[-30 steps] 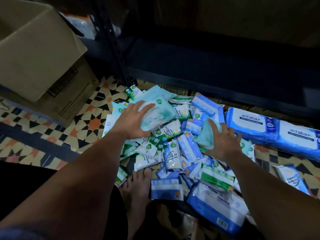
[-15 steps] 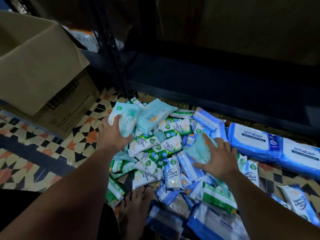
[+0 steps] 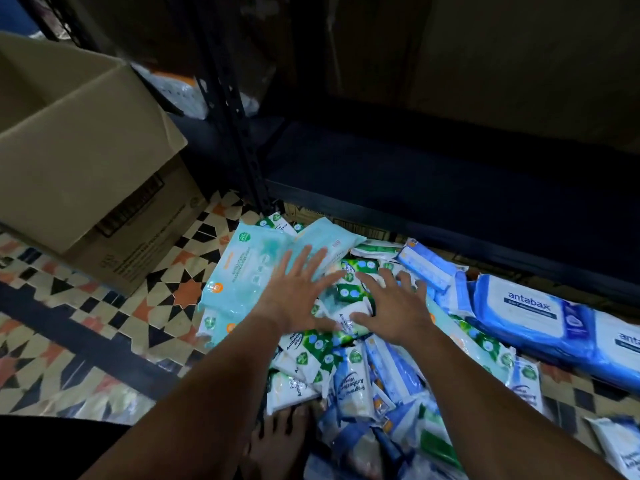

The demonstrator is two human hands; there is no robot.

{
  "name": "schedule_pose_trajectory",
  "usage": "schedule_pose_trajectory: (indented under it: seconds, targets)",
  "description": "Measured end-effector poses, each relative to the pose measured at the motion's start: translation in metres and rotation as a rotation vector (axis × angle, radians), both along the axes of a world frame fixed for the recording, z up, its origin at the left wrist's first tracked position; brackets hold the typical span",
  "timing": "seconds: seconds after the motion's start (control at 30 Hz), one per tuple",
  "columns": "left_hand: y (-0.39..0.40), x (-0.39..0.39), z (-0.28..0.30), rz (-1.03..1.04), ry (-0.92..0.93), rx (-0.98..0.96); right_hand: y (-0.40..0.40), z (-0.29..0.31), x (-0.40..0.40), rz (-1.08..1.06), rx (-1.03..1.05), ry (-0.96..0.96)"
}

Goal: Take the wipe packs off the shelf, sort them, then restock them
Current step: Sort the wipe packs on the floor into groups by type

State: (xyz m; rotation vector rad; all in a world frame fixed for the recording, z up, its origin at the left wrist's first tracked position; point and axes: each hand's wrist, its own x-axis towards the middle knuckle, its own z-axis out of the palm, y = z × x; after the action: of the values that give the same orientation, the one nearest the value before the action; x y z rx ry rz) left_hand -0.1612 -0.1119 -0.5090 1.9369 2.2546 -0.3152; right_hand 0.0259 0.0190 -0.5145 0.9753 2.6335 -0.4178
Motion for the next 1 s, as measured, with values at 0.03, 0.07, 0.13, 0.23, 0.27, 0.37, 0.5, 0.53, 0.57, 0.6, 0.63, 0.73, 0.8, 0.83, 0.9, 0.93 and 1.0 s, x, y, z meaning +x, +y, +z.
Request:
schedule_pose_trajectory:
  seconds: [0.03,0.07,0.13,0.23,0.27,0.37,0.5,0.53,0.57,0.6,0.63,0.73,0.8,0.83,0.9,0.93,1.0]
  targets:
    - [0.004,0.006,-0.004,0.007,-0.009,-0.008,0.002,-0.001,0.004,0.01,0.005,0.023]
    - [0.006,0.01,-0.006,0.03,-0.051,0.002,0.003,0.0,0.009,0.036,-0.002,0.042]
    - [0.006,0.016,-0.009,0.065,-0.128,0.039,0.002,0.001,0.02,0.137,-0.048,0.057]
    - [0.004,0.018,-0.011,0.065,-0.136,0.055,-0.004,-0.001,0.032,0.289,-0.071,0.049]
    - [0.003,0.018,-0.01,0.055,-0.123,0.04,-0.005,-0.001,0.034,0.293,-0.083,0.064]
    - [-0.001,0.017,-0.007,-0.136,-0.068,0.043,0.0,0.001,0.045,0.222,-0.063,0.142]
    - [0.003,0.025,-0.012,-0.25,-0.184,0.028,0.007,0.0,0.084,-0.01,0.066,0.113]
    - [0.007,0.029,-0.013,-0.198,-0.237,0.014,0.007,-0.001,0.095,-0.071,0.055,0.105]
    - [0.013,0.033,-0.012,-0.16,-0.263,-0.006,0.005,-0.002,0.106,-0.123,0.028,0.111]
    - [0.019,0.038,-0.011,-0.154,-0.26,-0.033,0.003,-0.002,0.116,-0.159,-0.003,0.125]
    - [0.024,0.041,-0.009,-0.168,-0.241,-0.068,0.001,-0.002,0.125,-0.175,-0.031,0.139]
    - [0.034,0.048,-0.004,-0.182,-0.21,-0.145,-0.004,-0.003,0.141,-0.161,-0.076,0.131]
    - [0.038,0.05,-0.004,-0.182,-0.199,-0.13,-0.005,-0.005,0.147,-0.177,-0.087,0.142]
    - [0.038,0.051,-0.004,-0.172,-0.197,-0.097,-0.005,-0.006,0.151,-0.199,-0.085,0.172]
    - [0.037,0.051,-0.002,-0.064,-0.272,-0.017,-0.005,-0.005,0.16,-0.298,-0.083,0.292]
    - [0.036,0.05,-0.001,0.027,-0.336,0.024,-0.004,-0.005,0.165,-0.38,-0.08,0.369]
    - [0.036,0.049,0.003,0.195,-0.384,0.124,0.0,-0.004,0.179,-0.562,-0.042,0.478]
